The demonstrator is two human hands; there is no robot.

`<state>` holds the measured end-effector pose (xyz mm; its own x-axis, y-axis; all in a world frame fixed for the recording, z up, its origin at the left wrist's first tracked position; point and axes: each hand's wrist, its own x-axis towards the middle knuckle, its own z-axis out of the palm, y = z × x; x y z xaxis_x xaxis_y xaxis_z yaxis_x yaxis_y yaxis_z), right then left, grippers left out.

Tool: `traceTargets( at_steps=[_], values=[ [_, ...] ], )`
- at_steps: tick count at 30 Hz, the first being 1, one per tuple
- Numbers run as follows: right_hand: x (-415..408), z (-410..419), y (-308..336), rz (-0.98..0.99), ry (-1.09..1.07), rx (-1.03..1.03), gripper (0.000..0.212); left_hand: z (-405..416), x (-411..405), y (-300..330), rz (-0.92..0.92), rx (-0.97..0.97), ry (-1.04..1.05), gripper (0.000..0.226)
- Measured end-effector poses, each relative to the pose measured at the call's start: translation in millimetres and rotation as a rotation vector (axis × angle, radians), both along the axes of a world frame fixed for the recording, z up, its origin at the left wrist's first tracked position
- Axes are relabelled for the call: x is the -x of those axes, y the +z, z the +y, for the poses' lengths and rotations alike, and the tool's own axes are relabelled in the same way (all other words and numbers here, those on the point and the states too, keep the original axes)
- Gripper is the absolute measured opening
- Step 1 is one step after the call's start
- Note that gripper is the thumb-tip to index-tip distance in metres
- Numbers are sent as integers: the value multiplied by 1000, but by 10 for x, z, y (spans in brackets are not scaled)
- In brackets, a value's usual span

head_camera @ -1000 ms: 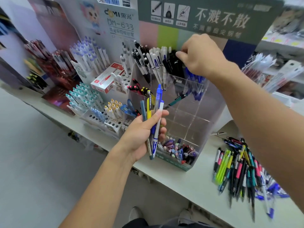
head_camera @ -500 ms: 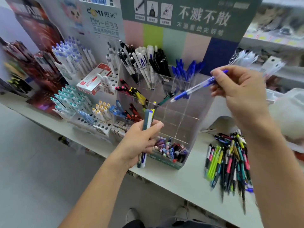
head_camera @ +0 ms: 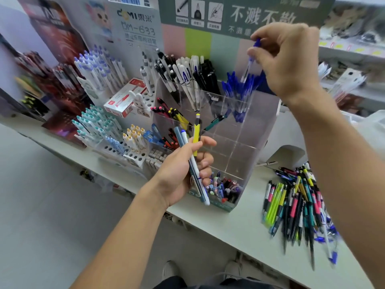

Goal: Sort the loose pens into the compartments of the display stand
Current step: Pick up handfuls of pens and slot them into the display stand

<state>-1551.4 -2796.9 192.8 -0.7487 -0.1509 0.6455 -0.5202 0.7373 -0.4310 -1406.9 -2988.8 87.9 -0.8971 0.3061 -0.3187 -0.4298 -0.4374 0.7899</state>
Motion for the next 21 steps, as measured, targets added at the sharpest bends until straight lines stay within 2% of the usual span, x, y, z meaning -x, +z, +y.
traceTargets(
  at_steps=[2, 6, 8, 13, 16, 21],
  values=[
    [28, 19, 46, 8, 13, -17, 25, -27, -18, -18, 8, 20, 14, 34],
    [64, 54, -61, -199, 14, -171, 21, -60, -39, -43, 6, 52, 36, 33],
    [73, 61, -134, -222, 3, -159, 23, -60, -48, -46, -14, 61, 31, 30],
    [129, 42, -104, -277, -96, -179, 37, -75, -77, -85, -49, 139, -25, 13],
    [140, 21, 51, -391, -71, -262, 37, -89, -111, -163, -82, 159, -20, 27],
    [231, -222, 37, -484, -67, -353, 36, -88, -144, -196, -73, 85, 77, 18]
  ],
)
